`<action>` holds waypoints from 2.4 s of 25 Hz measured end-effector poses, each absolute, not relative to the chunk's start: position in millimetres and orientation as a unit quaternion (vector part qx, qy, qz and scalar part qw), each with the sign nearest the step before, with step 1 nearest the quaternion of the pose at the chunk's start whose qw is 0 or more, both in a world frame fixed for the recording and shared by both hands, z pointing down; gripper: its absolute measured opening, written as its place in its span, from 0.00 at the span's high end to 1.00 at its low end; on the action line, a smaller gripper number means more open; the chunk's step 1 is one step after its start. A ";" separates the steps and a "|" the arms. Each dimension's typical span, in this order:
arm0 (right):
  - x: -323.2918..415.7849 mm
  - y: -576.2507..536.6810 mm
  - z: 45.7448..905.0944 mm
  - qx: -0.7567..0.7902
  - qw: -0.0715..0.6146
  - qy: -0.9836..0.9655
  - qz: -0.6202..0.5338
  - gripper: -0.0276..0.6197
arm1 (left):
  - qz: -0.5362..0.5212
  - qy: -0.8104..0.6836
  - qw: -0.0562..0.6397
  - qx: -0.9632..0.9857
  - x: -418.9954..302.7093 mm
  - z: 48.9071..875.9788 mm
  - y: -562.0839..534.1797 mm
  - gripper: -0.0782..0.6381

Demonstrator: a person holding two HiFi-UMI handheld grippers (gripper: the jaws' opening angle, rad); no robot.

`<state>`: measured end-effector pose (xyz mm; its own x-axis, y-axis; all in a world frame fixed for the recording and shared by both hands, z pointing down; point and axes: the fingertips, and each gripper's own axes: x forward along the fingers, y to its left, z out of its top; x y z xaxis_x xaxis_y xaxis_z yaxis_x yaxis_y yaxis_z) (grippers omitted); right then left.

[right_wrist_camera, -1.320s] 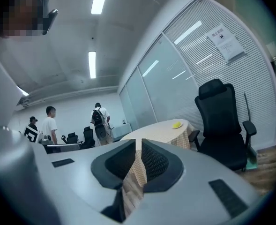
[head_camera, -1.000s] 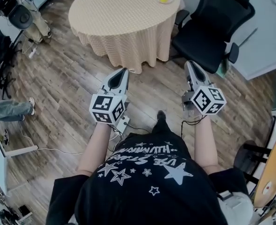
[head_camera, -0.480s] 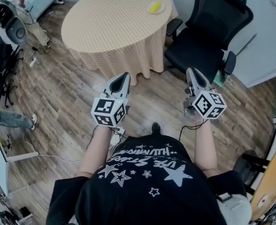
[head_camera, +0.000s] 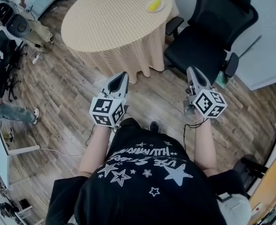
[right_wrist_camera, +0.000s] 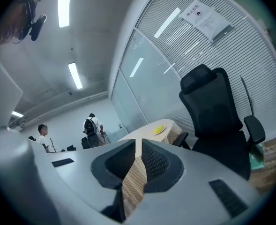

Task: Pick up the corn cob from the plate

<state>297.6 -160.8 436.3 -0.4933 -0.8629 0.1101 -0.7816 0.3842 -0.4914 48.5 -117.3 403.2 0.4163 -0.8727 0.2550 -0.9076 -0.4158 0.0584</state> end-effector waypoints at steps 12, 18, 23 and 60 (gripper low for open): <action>292.9 -177.4 447.8 -0.514 0.072 0.817 -0.253 0.88 | 0.086 -0.528 0.095 0.840 29.7 409.8 -148.4 0.88; 289.0 -210.2 440.6 -0.536 0.057 0.808 -0.239 0.88 | 0.075 -0.508 0.091 0.853 19.4 411.7 -196.1 0.88; 276.4 -253.0 448.4 -0.553 0.054 0.792 -0.255 0.88 | 0.078 -0.492 0.099 0.861 4.7 419.7 -247.1 0.88; 147.7 -489.3 467.3 -0.591 0.000 0.738 -0.326 0.87 | 0.072 -0.440 0.124 0.886 -105.7 429.8 -486.5 0.88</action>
